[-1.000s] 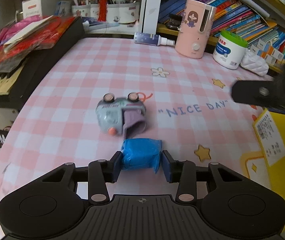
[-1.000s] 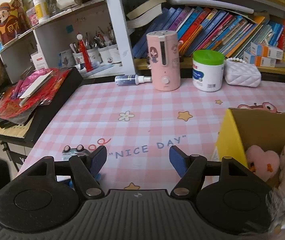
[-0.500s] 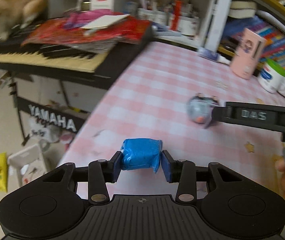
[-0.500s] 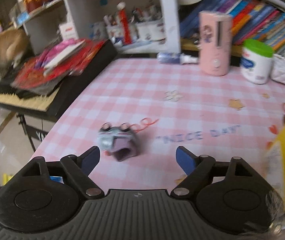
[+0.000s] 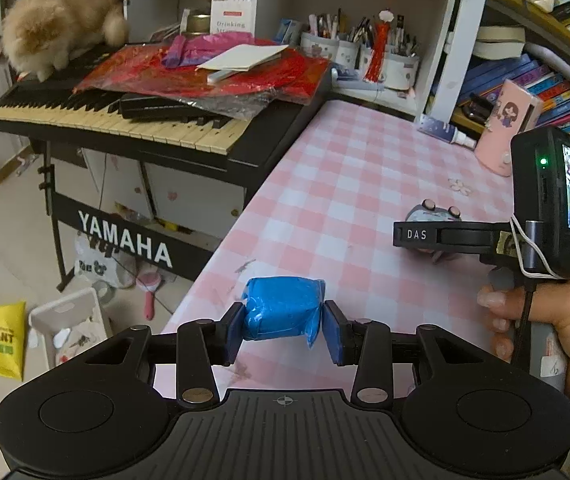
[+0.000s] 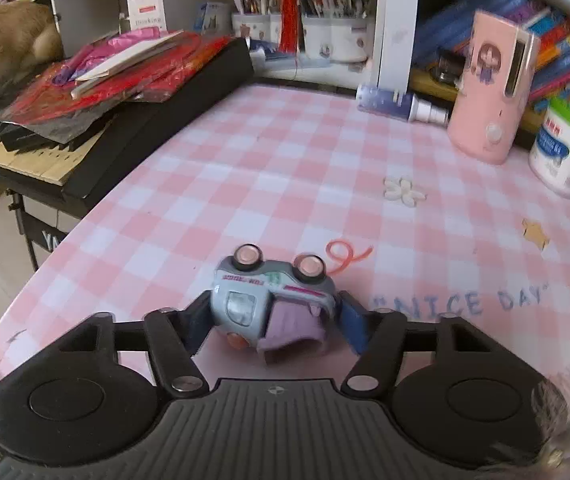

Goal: Organize objects
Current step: 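Grasp the blue eraser with the left tool while the right tool grasps the grey toy truck, then carry the truck and eraser over the yellow box with both tools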

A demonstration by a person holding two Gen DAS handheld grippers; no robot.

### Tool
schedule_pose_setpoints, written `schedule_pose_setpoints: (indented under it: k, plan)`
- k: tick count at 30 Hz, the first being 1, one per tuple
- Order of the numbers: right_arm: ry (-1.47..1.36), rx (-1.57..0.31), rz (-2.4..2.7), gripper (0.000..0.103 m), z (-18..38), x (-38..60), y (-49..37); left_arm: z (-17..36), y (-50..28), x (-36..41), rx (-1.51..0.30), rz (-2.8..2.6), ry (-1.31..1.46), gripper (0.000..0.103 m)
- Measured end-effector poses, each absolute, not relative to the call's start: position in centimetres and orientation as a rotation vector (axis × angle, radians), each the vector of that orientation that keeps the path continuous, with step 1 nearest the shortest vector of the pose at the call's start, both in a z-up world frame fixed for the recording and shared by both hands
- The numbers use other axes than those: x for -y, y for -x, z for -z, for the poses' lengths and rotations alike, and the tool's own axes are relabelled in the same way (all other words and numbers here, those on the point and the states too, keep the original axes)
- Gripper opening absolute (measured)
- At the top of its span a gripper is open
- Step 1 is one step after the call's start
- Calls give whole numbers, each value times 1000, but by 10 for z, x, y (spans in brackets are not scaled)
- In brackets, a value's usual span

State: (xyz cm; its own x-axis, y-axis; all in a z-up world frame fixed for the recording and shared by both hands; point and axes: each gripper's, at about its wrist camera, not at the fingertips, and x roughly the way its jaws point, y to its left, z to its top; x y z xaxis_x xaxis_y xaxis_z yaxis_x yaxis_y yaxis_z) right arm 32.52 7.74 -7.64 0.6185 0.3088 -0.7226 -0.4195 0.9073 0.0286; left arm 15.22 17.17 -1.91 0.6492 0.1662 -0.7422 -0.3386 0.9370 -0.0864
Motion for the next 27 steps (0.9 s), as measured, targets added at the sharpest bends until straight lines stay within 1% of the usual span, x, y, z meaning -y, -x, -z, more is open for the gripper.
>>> schedule_pose_setpoints:
  k: [3, 8, 13, 15, 18, 22, 27]
  plan:
    - [147, -792, -420, 61, 71, -71, -319, 15, -147, -172, -792, -271, 234, 39]
    - [136, -778, -418, 61, 44, -45, -286, 6, -132, -163, -741, -200, 259, 39]
    - [129, -748, -424, 61, 10, -14, -235, -3, -109, -153, -701, -117, 279, 38]
    - [122, -762, -418, 61, -4, -3, -212, -9, -96, -147, -686, -78, 271, 38]
    - [36, -795, -413, 61, -19, 19, -178, -15, -74, -138, -669, -23, 256, 38]
    - [39, -791, -385, 61, -29, 42, -130, -18, -47, -130, -662, 27, 255, 38]
    - [16, -795, -319, 61, -26, 65, -73, -18, -15, -118, -665, 100, 240, 38]
